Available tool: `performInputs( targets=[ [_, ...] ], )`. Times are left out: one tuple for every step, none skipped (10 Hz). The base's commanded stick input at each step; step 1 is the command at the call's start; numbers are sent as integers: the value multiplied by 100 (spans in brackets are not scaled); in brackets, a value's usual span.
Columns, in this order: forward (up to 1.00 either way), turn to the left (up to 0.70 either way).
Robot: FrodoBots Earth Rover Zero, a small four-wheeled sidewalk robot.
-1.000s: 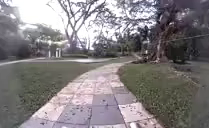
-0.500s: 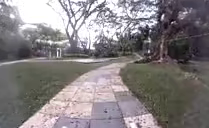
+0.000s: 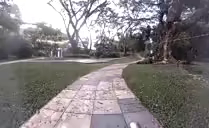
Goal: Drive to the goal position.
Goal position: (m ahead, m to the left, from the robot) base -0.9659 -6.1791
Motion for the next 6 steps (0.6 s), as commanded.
performInputs(
  targets=[
    [70, -13],
    [70, -13],
    [70, -7],
    [70, 1],
    [70, -4],
    [70, -13]
  ],
)
